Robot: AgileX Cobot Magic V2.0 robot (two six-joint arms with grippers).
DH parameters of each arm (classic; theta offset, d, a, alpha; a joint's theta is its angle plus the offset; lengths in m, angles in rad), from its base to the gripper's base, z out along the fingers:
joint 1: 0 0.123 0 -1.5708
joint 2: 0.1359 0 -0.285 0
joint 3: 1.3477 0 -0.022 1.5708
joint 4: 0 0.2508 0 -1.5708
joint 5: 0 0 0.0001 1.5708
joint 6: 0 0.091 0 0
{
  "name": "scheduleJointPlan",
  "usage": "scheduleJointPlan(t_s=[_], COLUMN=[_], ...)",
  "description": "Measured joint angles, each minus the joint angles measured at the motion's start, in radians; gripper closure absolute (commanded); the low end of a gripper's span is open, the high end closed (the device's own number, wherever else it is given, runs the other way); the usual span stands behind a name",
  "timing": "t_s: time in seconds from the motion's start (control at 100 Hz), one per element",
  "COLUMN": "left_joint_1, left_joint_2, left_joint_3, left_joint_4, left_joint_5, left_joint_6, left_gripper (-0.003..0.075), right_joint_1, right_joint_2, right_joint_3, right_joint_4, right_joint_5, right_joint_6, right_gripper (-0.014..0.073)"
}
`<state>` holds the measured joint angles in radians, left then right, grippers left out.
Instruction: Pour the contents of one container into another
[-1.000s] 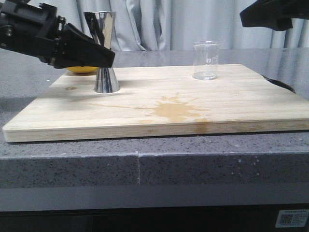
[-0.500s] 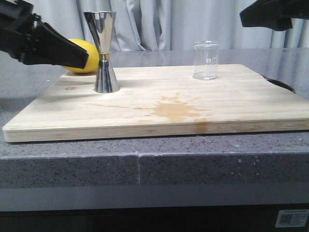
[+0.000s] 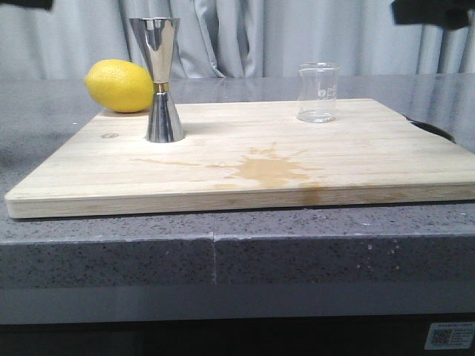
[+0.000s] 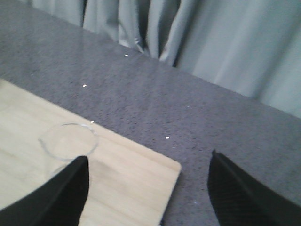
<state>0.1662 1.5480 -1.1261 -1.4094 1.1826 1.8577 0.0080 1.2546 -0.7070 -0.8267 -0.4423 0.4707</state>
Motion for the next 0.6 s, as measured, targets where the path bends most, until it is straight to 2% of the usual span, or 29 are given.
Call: scheduleJointPlan(t_s=[0.21, 0.37, 0.47, 0.6], left_joint_1=[0.052, 0.057, 0.057, 0.057], left_joint_2=[-0.066, -0.12, -0.163, -0.21], left_joint_3=[0.0, 0.0, 0.002, 0.002], left_joint_4=[-0.132, -0.179, -0.187, -0.189], left_joint_5=[0.002, -0.042, -0.136, -0.23], left_joint_6=[-0.04, -0.064, -0.1, -0.169], left_gripper=[0.0359, 0.0466, 0.0519, 0.052], right_joint_1=[-0.105, -0.148, -0.148, -0.148], right_joint_2=[-0.111, -0.212, -0.259, -0.301], right_joint_3=[0.002, -0.002, -0.02, -0.03], right_joint_4=[0.14, 0.168, 0.173, 0.178], right_joint_5=[0.018, 0.091, 0.18, 0.275], right_joint_6=[0.0, 0.0, 0.0, 0.0], right_gripper=[0.0116, 0.0124, 0.0194, 0.0307])
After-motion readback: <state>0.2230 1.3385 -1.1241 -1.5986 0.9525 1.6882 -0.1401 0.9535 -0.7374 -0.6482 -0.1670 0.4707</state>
